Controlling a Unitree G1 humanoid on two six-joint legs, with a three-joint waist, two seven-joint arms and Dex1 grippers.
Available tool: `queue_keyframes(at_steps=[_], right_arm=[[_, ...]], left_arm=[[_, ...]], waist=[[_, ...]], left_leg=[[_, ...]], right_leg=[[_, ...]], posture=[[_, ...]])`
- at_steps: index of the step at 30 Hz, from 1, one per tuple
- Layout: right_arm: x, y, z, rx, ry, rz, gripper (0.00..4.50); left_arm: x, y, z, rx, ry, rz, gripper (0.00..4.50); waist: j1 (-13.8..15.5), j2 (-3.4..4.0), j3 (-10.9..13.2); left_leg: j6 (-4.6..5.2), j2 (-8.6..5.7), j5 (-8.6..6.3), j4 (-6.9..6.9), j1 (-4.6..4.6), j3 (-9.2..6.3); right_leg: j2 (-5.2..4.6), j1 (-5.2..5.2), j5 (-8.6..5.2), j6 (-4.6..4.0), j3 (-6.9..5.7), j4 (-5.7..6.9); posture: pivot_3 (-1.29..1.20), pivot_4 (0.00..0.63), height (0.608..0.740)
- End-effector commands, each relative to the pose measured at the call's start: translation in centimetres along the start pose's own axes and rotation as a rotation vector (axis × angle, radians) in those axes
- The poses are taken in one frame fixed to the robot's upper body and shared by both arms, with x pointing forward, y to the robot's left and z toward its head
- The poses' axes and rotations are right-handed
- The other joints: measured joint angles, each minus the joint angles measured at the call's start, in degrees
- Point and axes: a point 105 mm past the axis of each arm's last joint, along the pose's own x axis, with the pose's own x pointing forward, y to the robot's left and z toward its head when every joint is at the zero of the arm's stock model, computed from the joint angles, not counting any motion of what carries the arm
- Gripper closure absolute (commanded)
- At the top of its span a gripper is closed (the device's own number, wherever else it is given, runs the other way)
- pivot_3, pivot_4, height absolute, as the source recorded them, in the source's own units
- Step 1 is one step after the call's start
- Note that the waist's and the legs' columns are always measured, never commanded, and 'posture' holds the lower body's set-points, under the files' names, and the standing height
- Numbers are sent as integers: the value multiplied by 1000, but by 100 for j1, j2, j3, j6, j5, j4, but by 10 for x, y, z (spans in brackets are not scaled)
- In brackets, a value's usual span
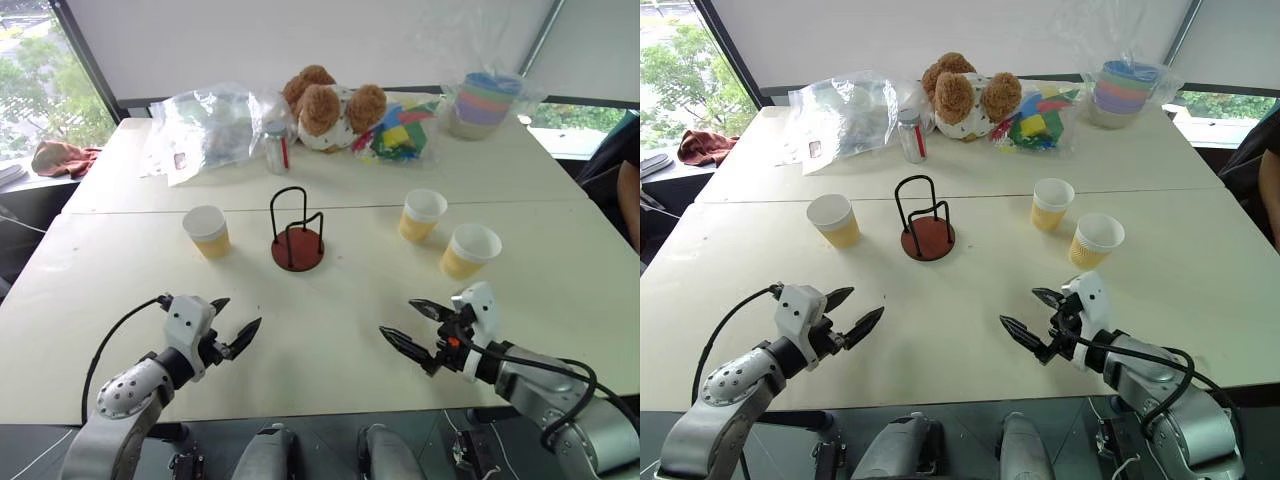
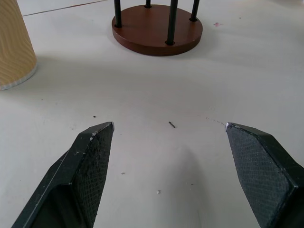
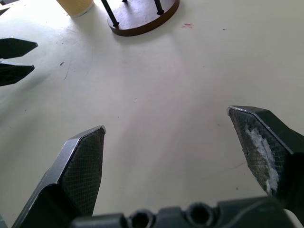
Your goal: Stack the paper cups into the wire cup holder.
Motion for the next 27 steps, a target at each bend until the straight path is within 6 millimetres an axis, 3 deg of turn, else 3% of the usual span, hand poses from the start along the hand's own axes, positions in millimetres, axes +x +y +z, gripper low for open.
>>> queue_keyframes(at_steps=[1, 6, 14, 18, 21, 27], right_arm=[[1, -1, 8, -31, -36, -6, 0], [1, -9, 17, -43, -55, -25, 0], [8, -7, 24, -22, -83, -10, 0], [17, -8, 44, 18, -129, -1, 0], [33, 7, 66, -15, -155, 75, 0], [75, 29, 108, -26, -238, 192, 0]], left_arm=[[0, -2, 10, 2, -35, -9, 634], [4, -2, 18, 18, -61, -23, 634], [9, -1, 31, -25, -92, -36, 634], [14, -4, 42, 9, -83, -117, 634], [19, -2, 57, 61, -52, -250, 634], [6, 34, 98, 176, 9, -331, 634]], waist=[[1, 0, 0], [4, 0, -1], [-1, 0, -1], [-6, 0, -2], [-11, 0, -1], [-70, 1, -1]], left_leg=[[0, 0, 0, 0, 0, 0], [0, 0, 0, 2, 0, 0], [0, 0, 0, 1, 0, 0], [-4, 0, 3, 6, 1, -1], [-8, 2, 6, 6, 2, -1], [-14, 5, 10, 2, 2, -2]], right_leg=[[0, 0, 0, 0, 0, 0], [0, 1, 0, 0, 0, 1], [4, 0, 2, 3, 0, 4], [5, 0, 4, -2, 1, 8], [12, -1, 5, -5, 1, 10], [27, -9, 13, 8, -7, 20]], posture=[[0, 150, 740], [0, 150, 740], [0, 150, 740], [0, 150, 740], [0, 150, 740], [0, 150, 740]])
